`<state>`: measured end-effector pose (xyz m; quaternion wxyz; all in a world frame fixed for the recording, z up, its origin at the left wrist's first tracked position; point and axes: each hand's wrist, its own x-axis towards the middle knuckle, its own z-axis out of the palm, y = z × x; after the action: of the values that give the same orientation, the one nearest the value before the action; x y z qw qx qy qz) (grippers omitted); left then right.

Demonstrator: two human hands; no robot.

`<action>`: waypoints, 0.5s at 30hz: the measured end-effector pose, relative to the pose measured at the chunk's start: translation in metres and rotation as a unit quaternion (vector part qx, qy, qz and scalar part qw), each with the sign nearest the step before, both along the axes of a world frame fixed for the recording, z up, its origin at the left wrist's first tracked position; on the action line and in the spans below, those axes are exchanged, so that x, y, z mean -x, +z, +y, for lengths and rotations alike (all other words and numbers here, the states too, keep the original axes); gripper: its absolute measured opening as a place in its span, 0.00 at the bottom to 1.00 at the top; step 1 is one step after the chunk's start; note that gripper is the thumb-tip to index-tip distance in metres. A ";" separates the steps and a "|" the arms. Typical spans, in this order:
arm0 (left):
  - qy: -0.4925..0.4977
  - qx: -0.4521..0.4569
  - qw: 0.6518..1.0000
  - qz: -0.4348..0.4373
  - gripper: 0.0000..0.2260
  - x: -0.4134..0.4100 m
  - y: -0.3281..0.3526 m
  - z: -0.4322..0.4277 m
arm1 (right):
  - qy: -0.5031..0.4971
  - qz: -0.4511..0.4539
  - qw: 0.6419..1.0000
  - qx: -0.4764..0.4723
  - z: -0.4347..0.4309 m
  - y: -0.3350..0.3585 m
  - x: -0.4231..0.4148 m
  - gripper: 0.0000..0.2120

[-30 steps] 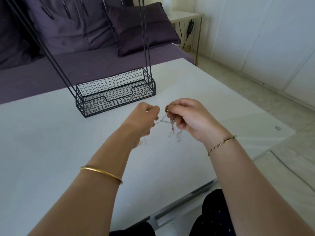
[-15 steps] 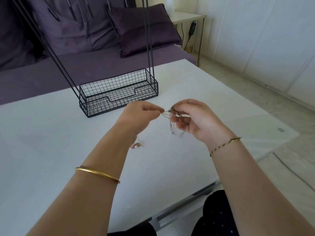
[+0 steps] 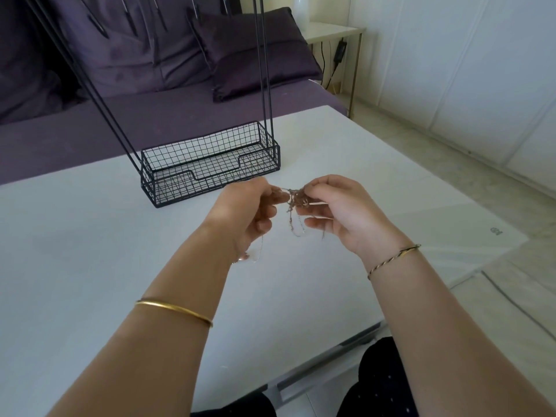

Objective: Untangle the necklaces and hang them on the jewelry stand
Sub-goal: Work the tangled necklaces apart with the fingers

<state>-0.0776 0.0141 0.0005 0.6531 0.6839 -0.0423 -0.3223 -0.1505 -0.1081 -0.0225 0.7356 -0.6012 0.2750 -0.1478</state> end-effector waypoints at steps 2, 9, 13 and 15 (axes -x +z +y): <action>0.019 0.050 0.998 0.028 0.10 0.000 0.001 -0.001 | -0.001 0.000 1.000 -0.016 0.000 0.000 -0.001 0.06; 0.021 0.029 0.998 0.052 0.10 -0.001 0.001 0.000 | 0.010 -0.067 0.986 -0.156 0.001 -0.001 -0.005 0.04; -0.034 -0.037 0.998 0.032 0.07 -0.001 0.001 0.000 | -0.015 -0.079 0.988 -0.135 -0.002 0.001 -0.004 0.05; -0.058 -0.060 0.996 -0.012 0.04 -0.001 0.000 0.001 | -0.019 -0.077 0.990 -0.117 -0.002 0.001 -0.003 0.06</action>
<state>-0.0770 0.0147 0.0000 0.5905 0.7219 -0.0704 -0.3539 -0.1472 -0.1097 -0.0215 0.8166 -0.4928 0.2446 -0.1745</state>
